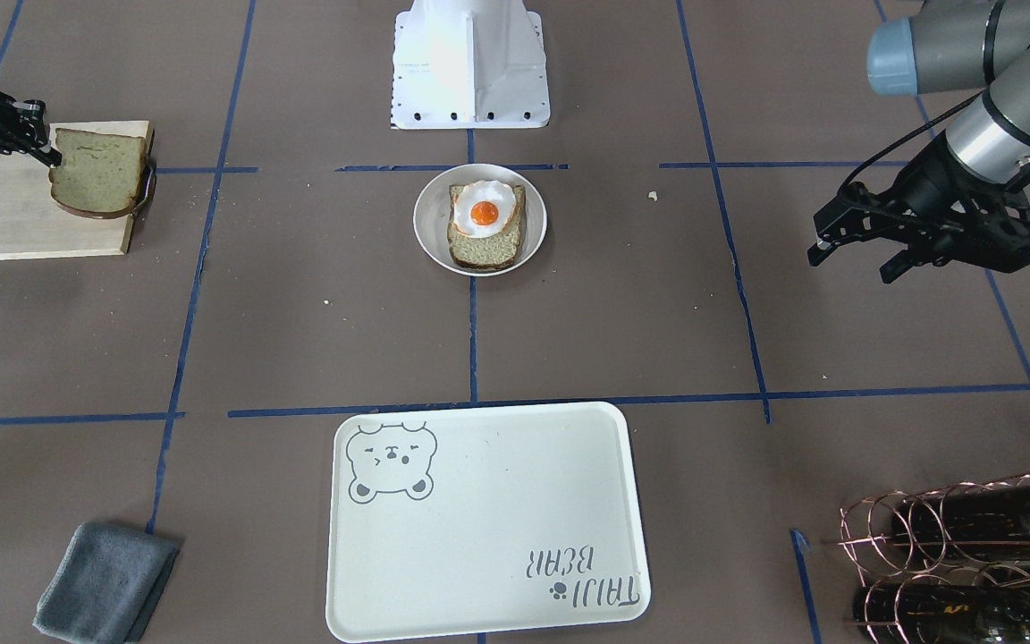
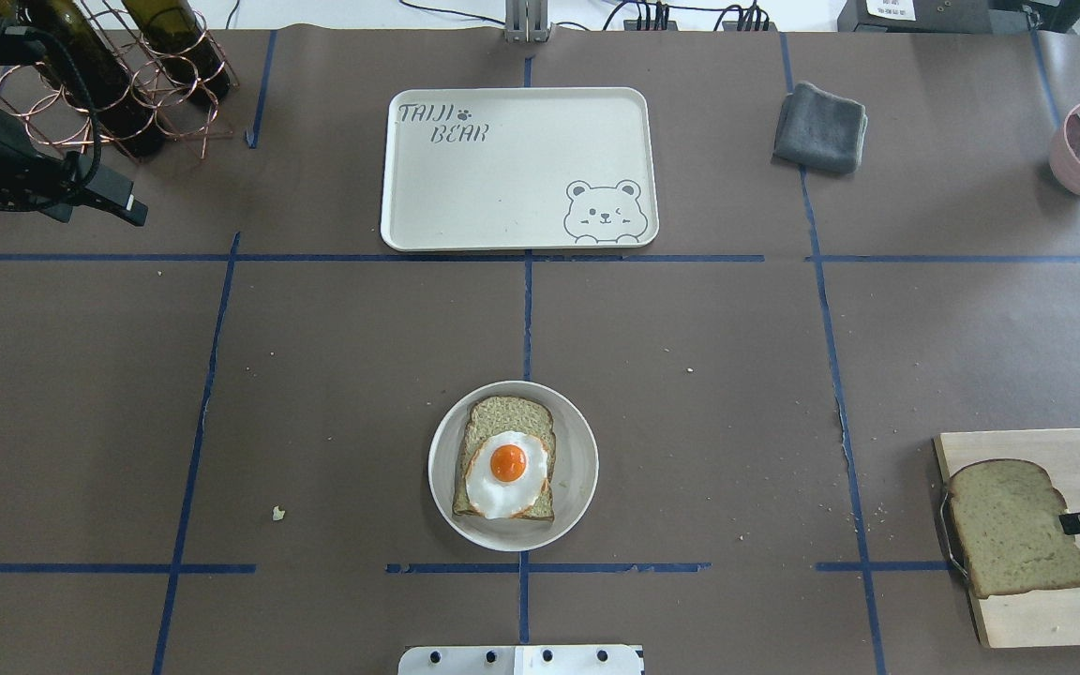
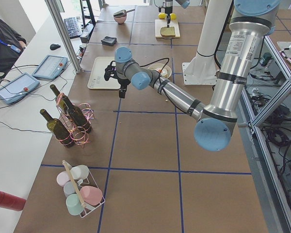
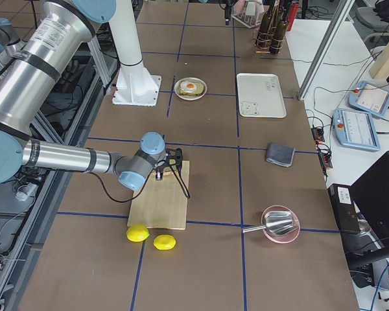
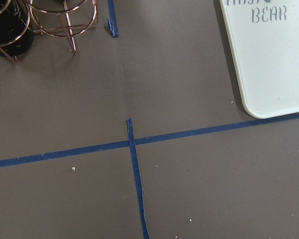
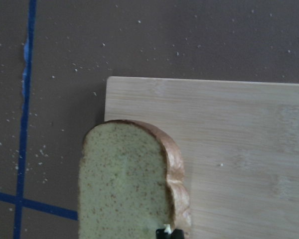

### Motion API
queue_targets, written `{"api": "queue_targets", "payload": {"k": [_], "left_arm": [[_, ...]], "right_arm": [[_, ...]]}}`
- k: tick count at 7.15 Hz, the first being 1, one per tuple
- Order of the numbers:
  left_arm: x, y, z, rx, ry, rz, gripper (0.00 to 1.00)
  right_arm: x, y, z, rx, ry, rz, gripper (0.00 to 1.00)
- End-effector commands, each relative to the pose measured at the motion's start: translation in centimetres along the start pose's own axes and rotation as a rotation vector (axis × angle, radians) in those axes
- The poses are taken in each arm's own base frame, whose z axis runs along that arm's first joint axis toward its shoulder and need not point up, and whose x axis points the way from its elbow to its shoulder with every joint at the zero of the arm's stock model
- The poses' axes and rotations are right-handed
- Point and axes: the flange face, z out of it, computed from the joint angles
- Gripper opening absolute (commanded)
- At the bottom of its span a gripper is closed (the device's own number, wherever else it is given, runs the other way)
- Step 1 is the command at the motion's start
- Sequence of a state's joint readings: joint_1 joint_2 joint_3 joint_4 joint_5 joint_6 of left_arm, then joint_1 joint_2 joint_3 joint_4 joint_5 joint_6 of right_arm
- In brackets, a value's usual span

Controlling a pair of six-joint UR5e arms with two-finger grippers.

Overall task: Make sandwich and place on tray
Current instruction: 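Grasp the bread slice edge with the right gripper and lift it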

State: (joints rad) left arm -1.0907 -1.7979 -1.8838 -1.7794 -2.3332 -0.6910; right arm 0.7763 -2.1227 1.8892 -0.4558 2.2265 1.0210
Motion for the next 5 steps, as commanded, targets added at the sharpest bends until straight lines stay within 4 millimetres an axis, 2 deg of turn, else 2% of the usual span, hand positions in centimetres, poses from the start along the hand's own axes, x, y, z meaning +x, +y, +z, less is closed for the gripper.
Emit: {"api": "queue_targets", "payload": {"k": [1,2,3,4,5], "left_arm": [[-0.1,0.0,0.1,-0.003,-0.002,-0.003,1.0],[-0.1,0.0,0.0,-0.001,-0.001,-0.002,1.0],[-0.1,0.0,0.0,-0.002,-0.002,-0.003,1.0],[-0.2,0.1,0.0,-0.001,-0.003,-0.005,1.0],[-0.3,0.1,0.1,-0.003,-0.002,-0.006,1.0]], "right_arm": [[-1.4,-2.8,-6.2,0.052,-0.164,0.038,0.0],[-1.9,-4.0,-8.6,0.068,-0.232,0.035,0.0],[-3.1,-5.5,-9.7,0.076,-0.276,0.015,0.0],[-6.1,-8.4,-10.3,0.094,-0.32,0.023,0.0],[-10.6,-12.4,-11.0,0.105,-0.376,0.06,0.0]]}}
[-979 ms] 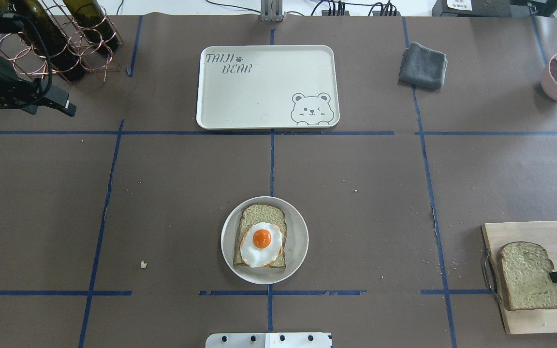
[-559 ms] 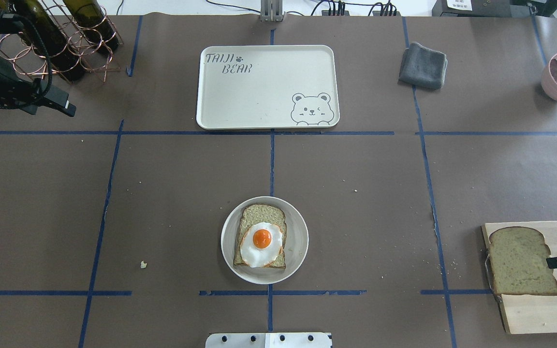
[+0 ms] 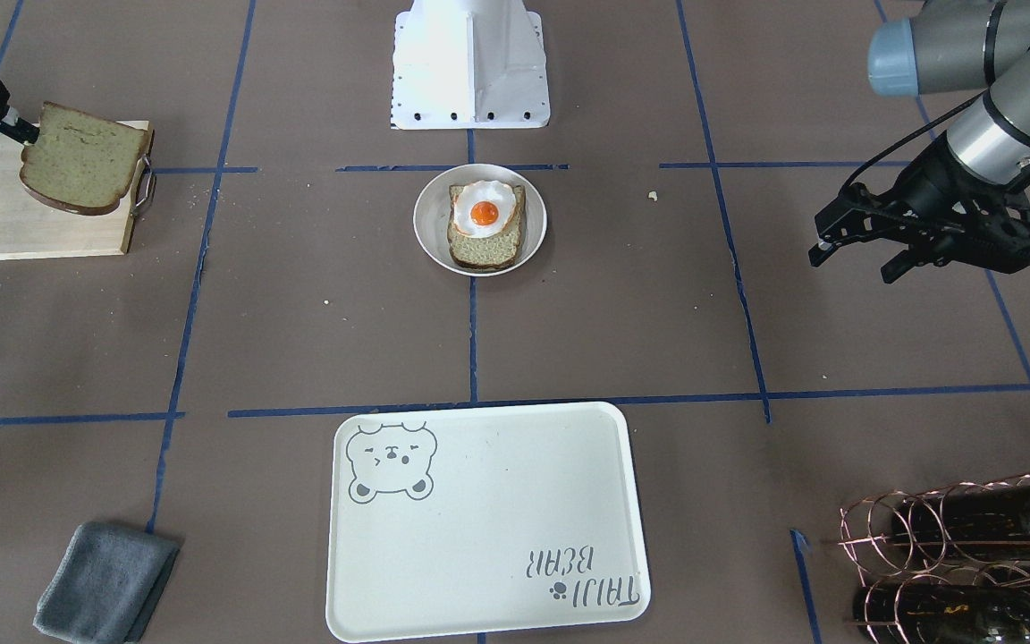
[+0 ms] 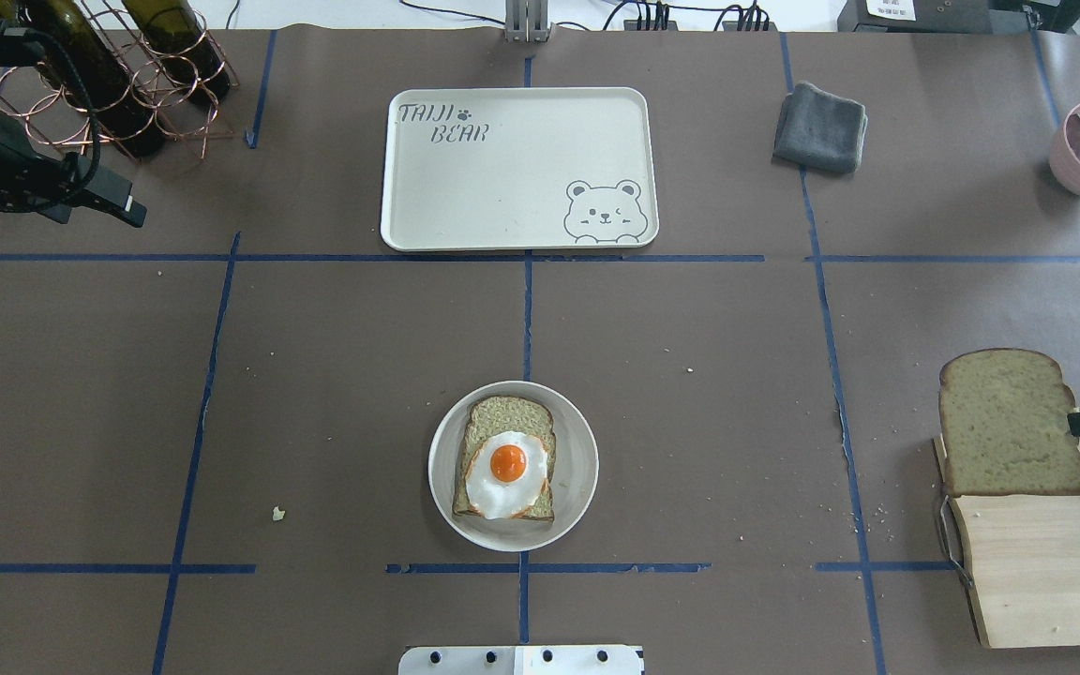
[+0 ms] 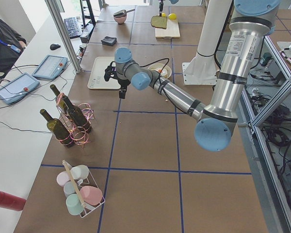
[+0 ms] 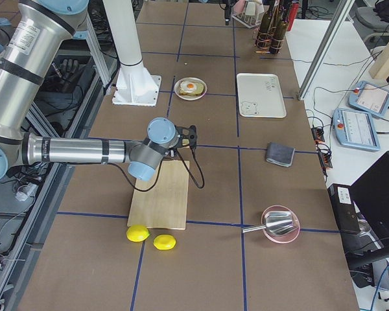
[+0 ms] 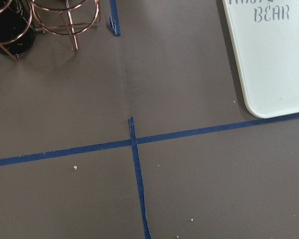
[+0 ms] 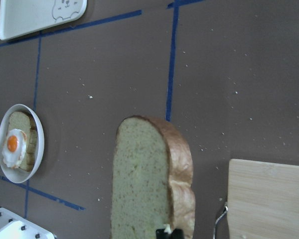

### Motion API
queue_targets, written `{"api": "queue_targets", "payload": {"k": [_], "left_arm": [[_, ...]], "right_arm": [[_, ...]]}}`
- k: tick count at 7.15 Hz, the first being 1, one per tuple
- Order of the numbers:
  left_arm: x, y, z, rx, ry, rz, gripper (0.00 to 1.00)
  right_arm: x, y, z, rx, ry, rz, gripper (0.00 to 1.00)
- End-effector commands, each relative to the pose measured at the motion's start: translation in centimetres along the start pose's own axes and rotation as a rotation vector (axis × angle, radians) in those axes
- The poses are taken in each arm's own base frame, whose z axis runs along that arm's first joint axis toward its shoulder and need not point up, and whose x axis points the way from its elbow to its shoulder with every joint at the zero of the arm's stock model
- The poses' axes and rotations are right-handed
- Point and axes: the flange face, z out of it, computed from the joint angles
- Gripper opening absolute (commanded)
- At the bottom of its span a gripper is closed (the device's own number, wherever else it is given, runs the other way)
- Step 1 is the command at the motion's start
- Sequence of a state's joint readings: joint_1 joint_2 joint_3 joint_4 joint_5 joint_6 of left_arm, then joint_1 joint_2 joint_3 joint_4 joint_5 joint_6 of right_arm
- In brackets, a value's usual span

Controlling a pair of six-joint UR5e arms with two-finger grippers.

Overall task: Make sandwich and place on tray
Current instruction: 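Carry the bread slice over the egg toast and lay it on top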

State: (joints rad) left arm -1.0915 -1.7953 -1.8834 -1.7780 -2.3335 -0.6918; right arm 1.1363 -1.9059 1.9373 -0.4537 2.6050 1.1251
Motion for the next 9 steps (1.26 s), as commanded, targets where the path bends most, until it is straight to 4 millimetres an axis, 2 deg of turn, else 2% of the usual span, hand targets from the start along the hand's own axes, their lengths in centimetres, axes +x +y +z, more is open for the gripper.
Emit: {"api": "queue_targets", "payload": {"k": [1,2,3,4,5,6,7,8,9], "left_arm": [[-0.2,0.0,0.2,-0.005,-0.002,-0.004,1.0],[-0.4,-0.1,0.3,-0.006,-0.004,-0.007,1.0],[-0.5,-0.1,0.4,-0.006,-0.004,-0.008,1.0],[-0.6,-0.1,0.5,-0.008,-0.006,-0.01,1.0],[-0.6,-0.1,0.5,-0.009,-0.005,-0.01,1.0],[-0.6,-0.1,0.5,-0.009,-0.005,-0.01,1.0],[-0.6,-0.1,0.5,-0.009,-0.005,-0.01,1.0],[-0.6,-0.1,0.4,-0.006,-0.005,-0.01,1.0],[-0.3,0.0,0.1,-0.004,-0.001,-0.007,1.0]], "right_arm": [[-10.9,-7.1,3.5,-0.018,-0.128,0.086,0.0],[-16.4,-8.9,6.8,-0.05,-0.156,0.104,0.0],[-21.1,-9.0,10.8,-0.074,-0.169,0.108,0.0],[-26.0,-7.9,16.0,-0.085,-0.174,0.131,0.0],[-29.5,-5.1,21.6,-0.059,-0.161,0.133,0.0],[-31.2,-0.7,26.9,-0.047,-0.14,0.132,0.0],[-31.9,2.7,30.2,-0.023,-0.127,0.128,0.0],[-32.1,4.2,32.0,-0.009,-0.116,0.129,0.0],[-33.2,4.1,34.3,0.011,-0.109,0.13,0.0]]}}
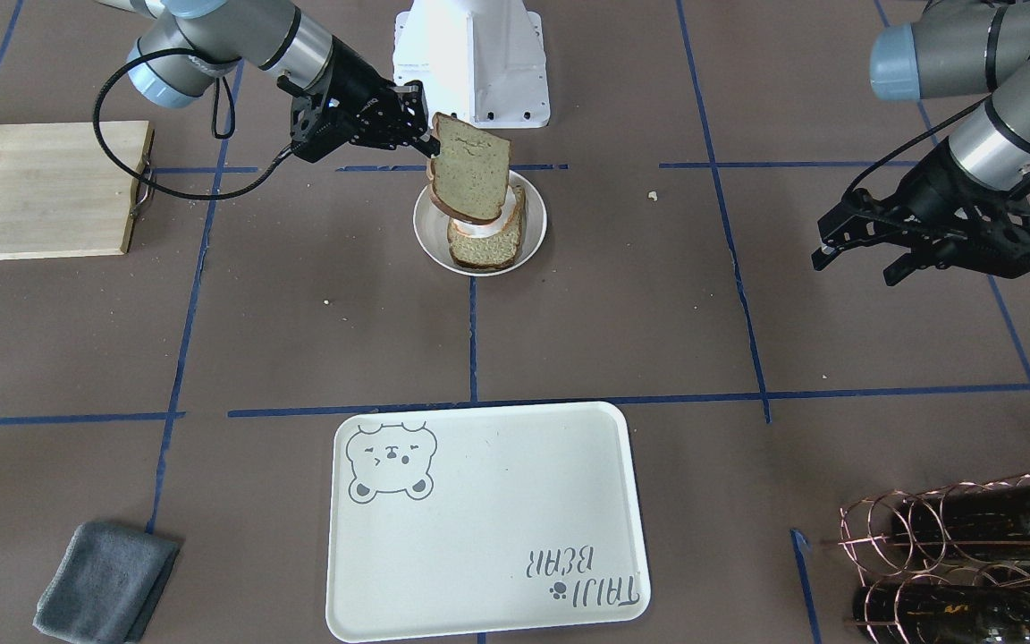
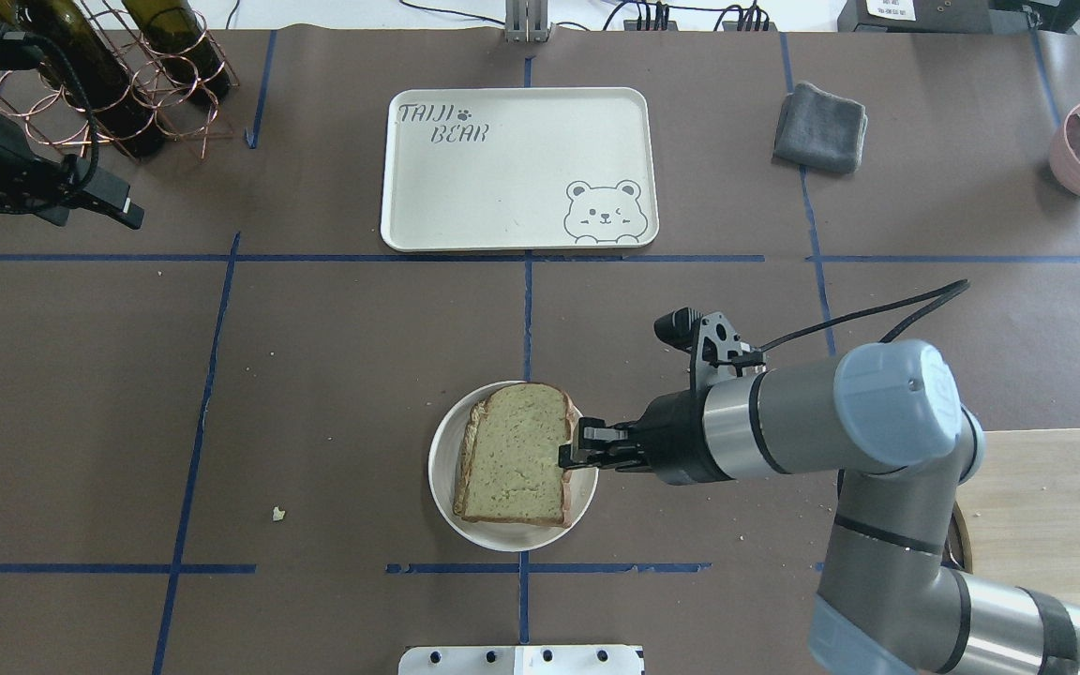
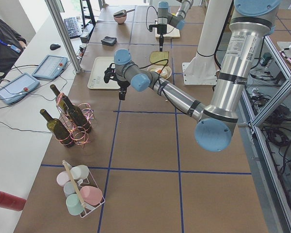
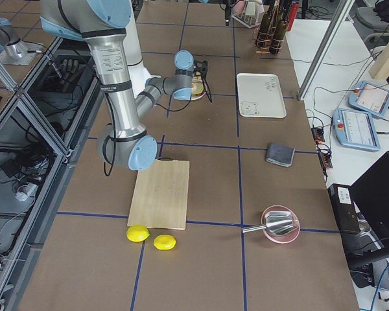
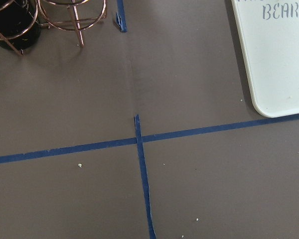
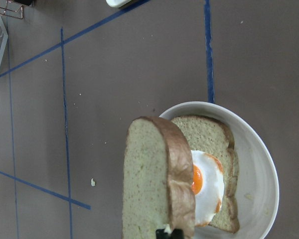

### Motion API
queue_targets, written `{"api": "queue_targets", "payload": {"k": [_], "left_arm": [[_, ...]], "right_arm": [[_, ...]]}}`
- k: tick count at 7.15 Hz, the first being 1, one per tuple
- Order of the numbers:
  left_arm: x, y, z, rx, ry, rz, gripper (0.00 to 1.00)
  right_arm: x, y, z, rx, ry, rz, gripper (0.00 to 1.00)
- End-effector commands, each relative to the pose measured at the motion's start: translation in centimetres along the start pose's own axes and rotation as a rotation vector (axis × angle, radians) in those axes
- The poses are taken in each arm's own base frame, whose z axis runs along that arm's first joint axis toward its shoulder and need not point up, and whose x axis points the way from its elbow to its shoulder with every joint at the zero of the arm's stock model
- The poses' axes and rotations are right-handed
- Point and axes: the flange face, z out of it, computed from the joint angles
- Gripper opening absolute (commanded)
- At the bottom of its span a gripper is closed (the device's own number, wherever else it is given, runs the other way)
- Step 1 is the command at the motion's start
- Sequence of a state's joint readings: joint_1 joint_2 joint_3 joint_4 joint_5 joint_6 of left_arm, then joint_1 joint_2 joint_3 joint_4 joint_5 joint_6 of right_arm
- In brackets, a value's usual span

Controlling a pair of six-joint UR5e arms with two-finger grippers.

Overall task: Make sandwich and place on tray
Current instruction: 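Carry the bread slice over the egg toast and lay it on top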

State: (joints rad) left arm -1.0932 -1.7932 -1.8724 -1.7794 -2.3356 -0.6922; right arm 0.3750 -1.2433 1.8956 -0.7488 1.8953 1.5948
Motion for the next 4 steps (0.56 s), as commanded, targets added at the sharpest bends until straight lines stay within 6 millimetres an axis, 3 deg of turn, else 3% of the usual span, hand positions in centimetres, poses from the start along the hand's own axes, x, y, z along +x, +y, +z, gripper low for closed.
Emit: {"api": "queue_targets", "payload": {"k": [1,4], "left_arm": [[0.2,0.0,-0.4,0.006,0.004,0.003,1.0],[0.0,0.0,0.1,-0.002,0.0,-0.001,1.0]], "right_arm": [[-0.3,0.8,5.1,0.029,0.033,0.003,0.0],[0.7,-0.2,5.0,0.044,0.054,-0.004,0.0]]}}
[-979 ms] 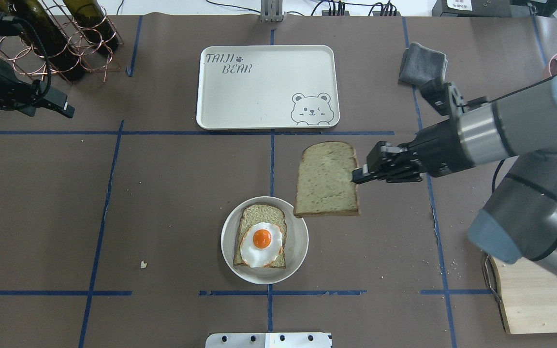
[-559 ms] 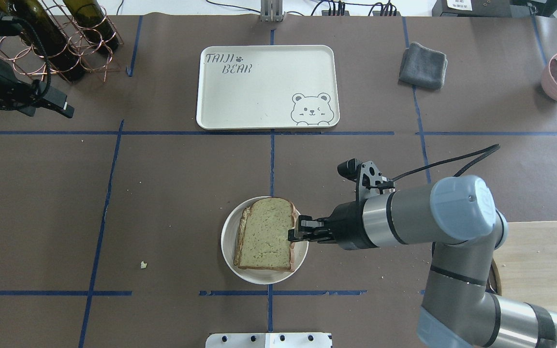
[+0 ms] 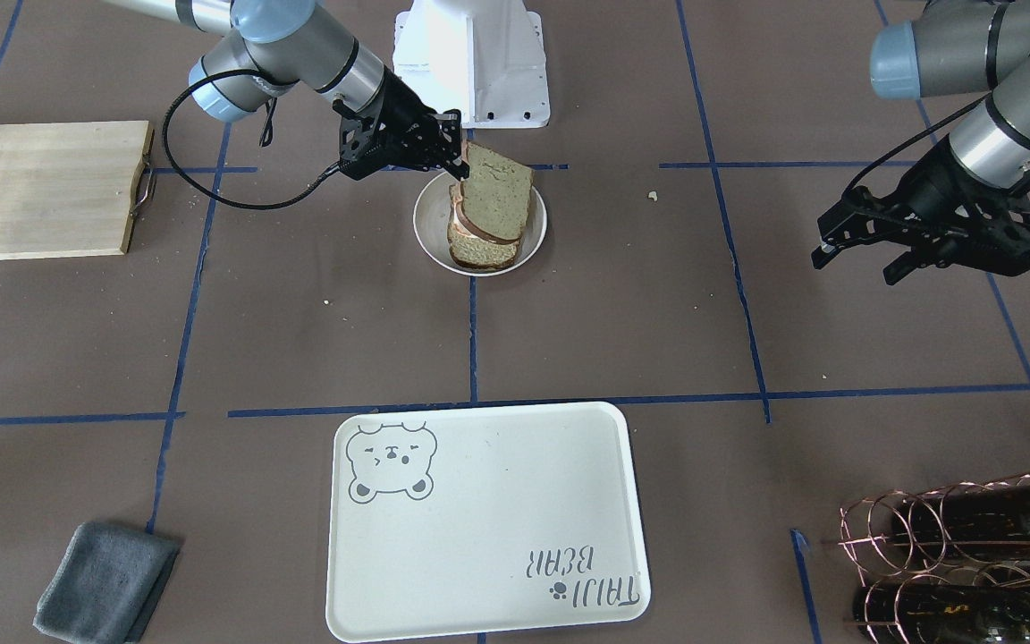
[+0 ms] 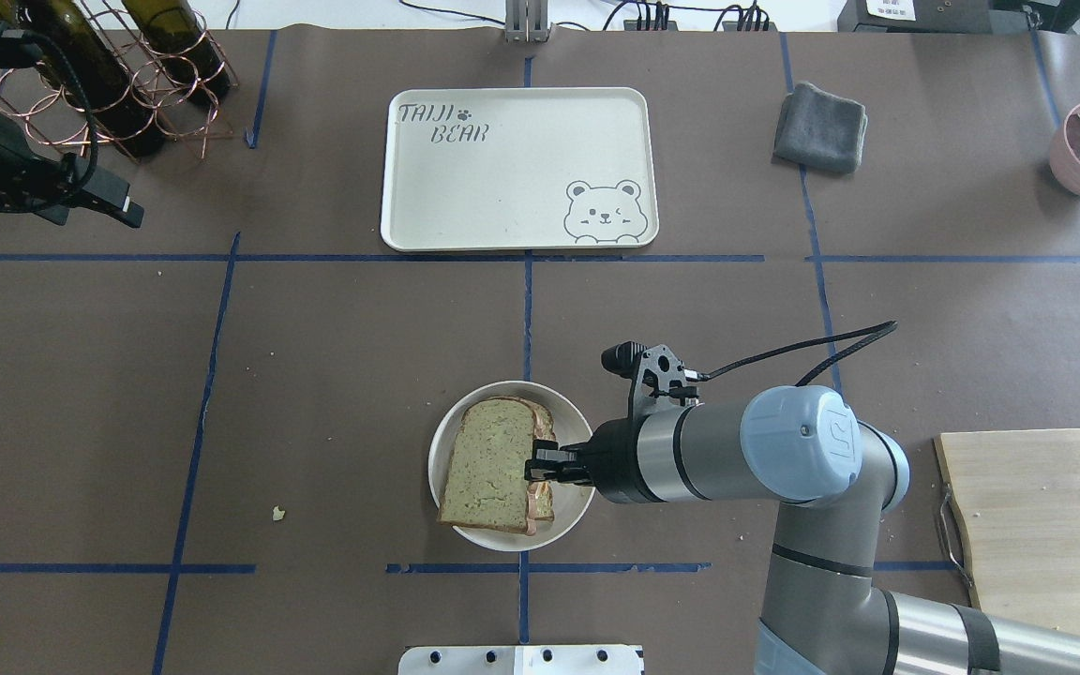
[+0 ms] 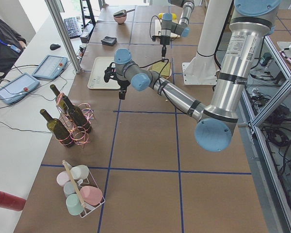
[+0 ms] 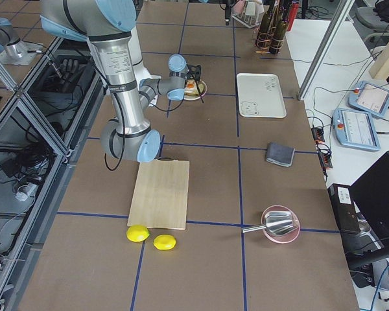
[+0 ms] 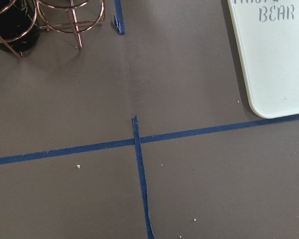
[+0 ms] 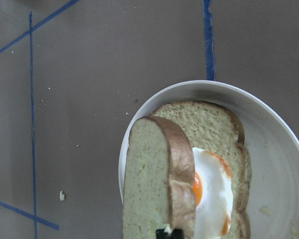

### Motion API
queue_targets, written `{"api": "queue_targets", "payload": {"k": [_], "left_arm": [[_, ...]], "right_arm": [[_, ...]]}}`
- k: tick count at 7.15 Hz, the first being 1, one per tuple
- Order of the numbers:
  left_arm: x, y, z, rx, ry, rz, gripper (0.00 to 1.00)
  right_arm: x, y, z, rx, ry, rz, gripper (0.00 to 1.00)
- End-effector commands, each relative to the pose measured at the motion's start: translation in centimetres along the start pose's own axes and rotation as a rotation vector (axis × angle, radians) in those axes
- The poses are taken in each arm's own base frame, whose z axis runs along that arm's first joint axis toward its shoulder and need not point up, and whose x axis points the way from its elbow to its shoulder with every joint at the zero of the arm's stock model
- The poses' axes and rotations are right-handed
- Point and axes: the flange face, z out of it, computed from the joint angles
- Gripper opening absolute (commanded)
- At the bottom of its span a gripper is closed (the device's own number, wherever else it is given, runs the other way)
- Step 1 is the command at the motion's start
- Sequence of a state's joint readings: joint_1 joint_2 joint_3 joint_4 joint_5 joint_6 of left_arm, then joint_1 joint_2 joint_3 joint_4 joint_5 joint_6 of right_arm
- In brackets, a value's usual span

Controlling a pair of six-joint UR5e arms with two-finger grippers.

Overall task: Make sandwich and place on tray
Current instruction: 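Carry the bread slice over the egg toast and lay it on top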

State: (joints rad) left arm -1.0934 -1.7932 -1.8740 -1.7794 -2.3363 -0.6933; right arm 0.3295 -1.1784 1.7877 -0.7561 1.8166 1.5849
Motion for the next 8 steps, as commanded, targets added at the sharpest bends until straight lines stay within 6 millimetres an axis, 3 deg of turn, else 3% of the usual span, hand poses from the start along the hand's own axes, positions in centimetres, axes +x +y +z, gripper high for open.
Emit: {"api": "queue_targets", "payload": {"k": [1,3,4,5,7,8], "left_arm": [[-0.1,0.0,0.1,-0.002,-0.001,-0.001,1.0],[0.0,0.0,0.1,-0.002,0.0,-0.002,1.0],[0.0,0.0,0.1,-0.002,0.001,-0.002,1.0],[0.1,-0.1,0.2,-0.004,0.001,-0.001,1.0],[1.2,-0.1,0.6,-0.01,0.009,0.017,1.0],[2.9,0.5,1.8,-0.027,0.021,-0.031,1.0]], "right_arm": [[0.3,-1.8,-0.6,0.029,0.006,0.0,0.0],[1.4,-2.2,0.4,0.034,0.037,0.009,0.0],[1.4,-2.3,0.5,0.034,0.039,0.011,0.75],[1.4,-2.4,0.5,0.037,0.043,0.014,1.0],[1.0,-5.7,-2.0,0.088,0.193,0.065,1.0],[0.8,-6.5,-3.4,0.095,0.294,0.002,1.0]]}}
